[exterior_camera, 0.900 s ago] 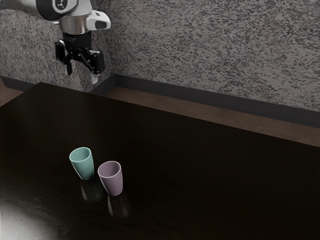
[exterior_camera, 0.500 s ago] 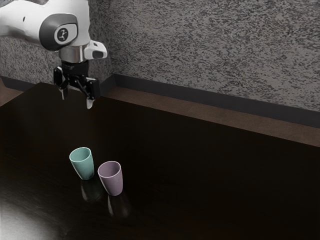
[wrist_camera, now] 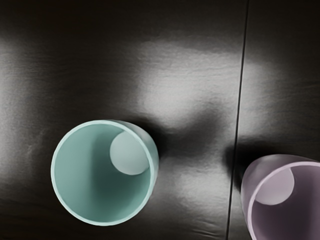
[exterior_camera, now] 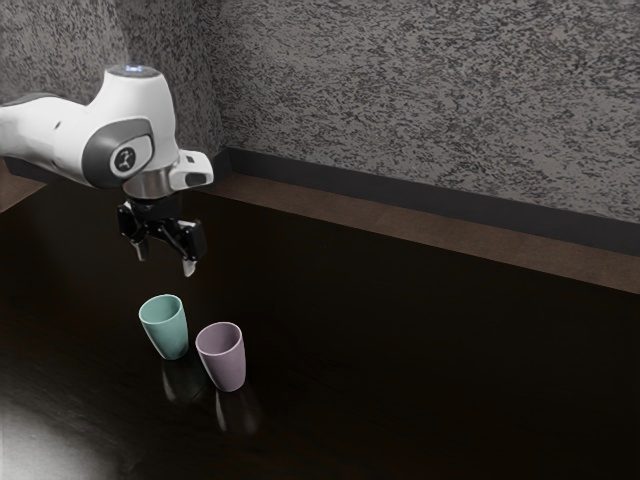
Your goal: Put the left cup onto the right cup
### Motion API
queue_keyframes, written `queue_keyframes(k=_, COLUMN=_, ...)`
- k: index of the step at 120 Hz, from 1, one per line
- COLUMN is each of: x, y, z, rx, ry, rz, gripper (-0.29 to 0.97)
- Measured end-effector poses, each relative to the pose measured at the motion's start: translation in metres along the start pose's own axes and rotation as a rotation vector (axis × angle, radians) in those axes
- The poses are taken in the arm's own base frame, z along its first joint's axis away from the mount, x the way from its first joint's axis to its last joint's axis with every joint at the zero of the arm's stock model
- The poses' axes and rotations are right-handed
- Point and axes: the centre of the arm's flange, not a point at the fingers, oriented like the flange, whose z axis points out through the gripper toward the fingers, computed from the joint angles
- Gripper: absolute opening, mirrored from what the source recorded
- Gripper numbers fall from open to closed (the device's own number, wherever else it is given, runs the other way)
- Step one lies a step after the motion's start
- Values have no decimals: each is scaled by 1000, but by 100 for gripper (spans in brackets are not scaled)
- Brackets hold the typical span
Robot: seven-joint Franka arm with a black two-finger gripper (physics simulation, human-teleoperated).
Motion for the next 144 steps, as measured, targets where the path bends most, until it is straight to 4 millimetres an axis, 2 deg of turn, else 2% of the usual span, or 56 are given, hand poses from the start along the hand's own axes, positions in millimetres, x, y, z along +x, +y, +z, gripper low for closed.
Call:
queue_keyframes(k=36, x=-4, y=8, z=20, rx=-11, ry=28, rz=14, gripper=67)
queue_keyframes(k=75, x=7, y=10, z=48, rx=-17, ry=28, rz=18, gripper=66)
queue_keyframes(k=107, x=-10, y=9, z=65, rx=-18, ry=39, rz=21, gripper=66)
queue_keyframes(k=129, x=-14, y=10, z=76, rx=-17, ry=47, rz=27, gripper=66)
queue_keyframes(k=144, x=-13, y=3, z=80, rx=-18, ry=51, rz=16, gripper=66)
